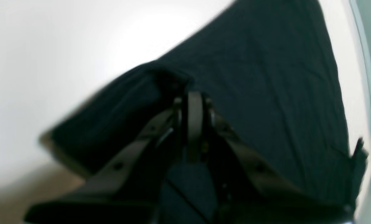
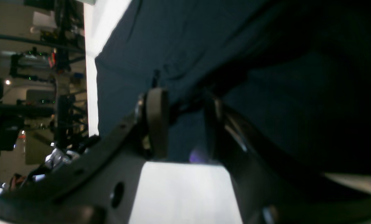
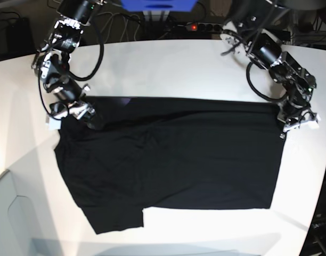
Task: Fold the T-shirt properly
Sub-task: 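Move the right gripper back to the shirt's shoulder corner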
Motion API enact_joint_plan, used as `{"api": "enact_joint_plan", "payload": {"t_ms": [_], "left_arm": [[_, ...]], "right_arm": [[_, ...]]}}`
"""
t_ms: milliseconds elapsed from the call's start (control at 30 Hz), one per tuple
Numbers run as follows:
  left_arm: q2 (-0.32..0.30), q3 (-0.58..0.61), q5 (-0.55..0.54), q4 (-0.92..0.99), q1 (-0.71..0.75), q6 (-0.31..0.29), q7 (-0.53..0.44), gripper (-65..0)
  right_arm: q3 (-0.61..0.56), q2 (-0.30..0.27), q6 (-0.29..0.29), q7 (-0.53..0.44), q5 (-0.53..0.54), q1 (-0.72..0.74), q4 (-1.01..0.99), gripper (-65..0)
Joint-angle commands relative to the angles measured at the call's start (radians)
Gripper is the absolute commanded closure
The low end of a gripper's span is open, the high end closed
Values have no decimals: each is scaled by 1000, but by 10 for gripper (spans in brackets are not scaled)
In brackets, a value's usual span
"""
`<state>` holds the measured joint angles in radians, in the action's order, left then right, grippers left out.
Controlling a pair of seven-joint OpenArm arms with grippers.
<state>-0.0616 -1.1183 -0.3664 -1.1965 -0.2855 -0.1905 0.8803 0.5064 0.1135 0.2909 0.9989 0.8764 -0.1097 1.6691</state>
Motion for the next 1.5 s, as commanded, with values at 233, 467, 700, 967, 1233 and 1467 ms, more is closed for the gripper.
{"api": "enact_joint_plan", "payload": {"t_ms": [233, 467, 700, 967, 1233, 1467], "left_arm": [[-42, -148, -18, 120, -88, -8, -14, 0], [-68, -208, -18, 209, -116, -8, -14, 0], [-71, -208, -18, 211, -108, -8, -5, 0], [-67, -131, -18, 200, -18, -8, -13, 0], [-63, -113, -18, 200, 7, -8, -14, 0], [-67, -113, -16, 198, 36, -8, -13, 0]], "right_arm": [[-2, -2, 9, -13, 23, -28, 15, -198], [-2, -2, 9, -12, 23, -32, 15, -198], [-2, -15, 9, -10, 20, -32, 15, -198], [-4, -67, 8, -22, 19, -32, -70, -173], [-211, -176, -38, -110, -36, -20, -120, -15], [-387, -186, -215, -216, -227, -9, -114, 0]]}}
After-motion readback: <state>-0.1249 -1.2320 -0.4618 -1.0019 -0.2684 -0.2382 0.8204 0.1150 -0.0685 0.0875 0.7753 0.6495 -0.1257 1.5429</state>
